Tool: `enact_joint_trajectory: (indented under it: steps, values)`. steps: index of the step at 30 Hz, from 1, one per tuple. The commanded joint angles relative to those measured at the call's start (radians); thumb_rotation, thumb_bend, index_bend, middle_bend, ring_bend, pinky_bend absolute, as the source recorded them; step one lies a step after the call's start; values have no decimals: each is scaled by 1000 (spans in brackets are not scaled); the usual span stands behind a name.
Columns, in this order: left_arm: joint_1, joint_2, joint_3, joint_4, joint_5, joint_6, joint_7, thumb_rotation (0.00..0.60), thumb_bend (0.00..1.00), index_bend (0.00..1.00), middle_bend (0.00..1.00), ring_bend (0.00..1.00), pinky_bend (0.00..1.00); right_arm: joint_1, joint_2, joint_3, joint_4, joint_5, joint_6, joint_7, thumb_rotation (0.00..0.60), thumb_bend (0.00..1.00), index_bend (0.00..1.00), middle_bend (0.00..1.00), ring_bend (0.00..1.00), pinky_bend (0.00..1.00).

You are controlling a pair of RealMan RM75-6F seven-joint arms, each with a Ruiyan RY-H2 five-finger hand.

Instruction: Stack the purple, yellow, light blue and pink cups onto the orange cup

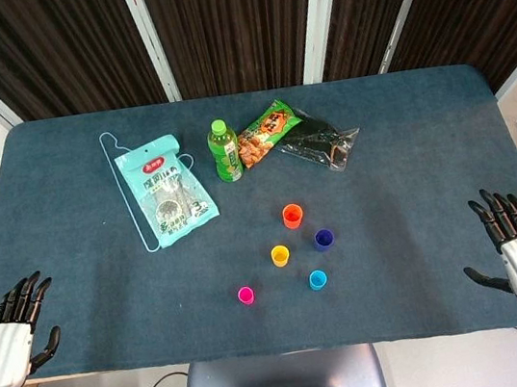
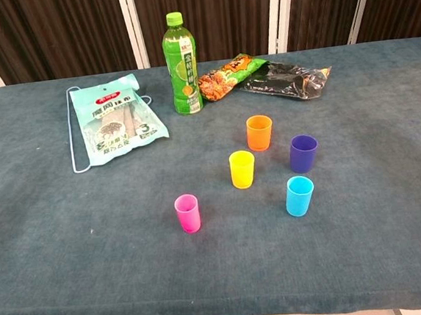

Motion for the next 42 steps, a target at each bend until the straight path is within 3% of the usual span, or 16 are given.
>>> enact_joint_trajectory:
  steps: [1,7,10,14,18,21,24,32,42]
  values:
    - [-16,-11,-2,-1,-10,-38,15,600,427,0,0,0,127,0,1,0,8,-4,5,13,600,97,0,0,0,0]
    - [-21,-13,-1,1,-19,-49,15,600,427,0,0,0,121,50,-7,6,21,-12,-62,28,600,97,0,0,0,0]
    - [-22,-14,-7,2,-24,-43,13,600,425,0,0,0,120,134,19,25,-16,-16,-178,-8,600,98,5,0,0,0]
    - [-22,-22,-10,14,-26,-38,6,600,406,0,0,0,121,274,46,76,-97,25,-381,-136,600,99,148,0,0,0]
    - [-25,-21,-2,12,-26,-50,14,600,406,0,0,0,126,422,9,132,-137,120,-594,-259,600,145,234,0,0,0]
    - [-24,-18,-3,10,-33,-51,18,600,406,0,0,0,124,504,-45,141,-106,196,-715,-362,600,193,273,0,0,0]
    - [-24,-19,-5,13,-36,-48,23,600,406,0,0,0,107,561,-127,147,-45,247,-765,-437,600,219,328,0,0,0]
    - [-21,-13,-11,16,-60,-51,26,600,405,0,0,0,102,644,-288,140,114,308,-833,-375,600,297,433,0,0,0]
    - [-14,-3,-4,7,-50,-38,15,600,406,0,0,0,102,681,-345,111,186,301,-822,-359,600,386,530,0,0,0]
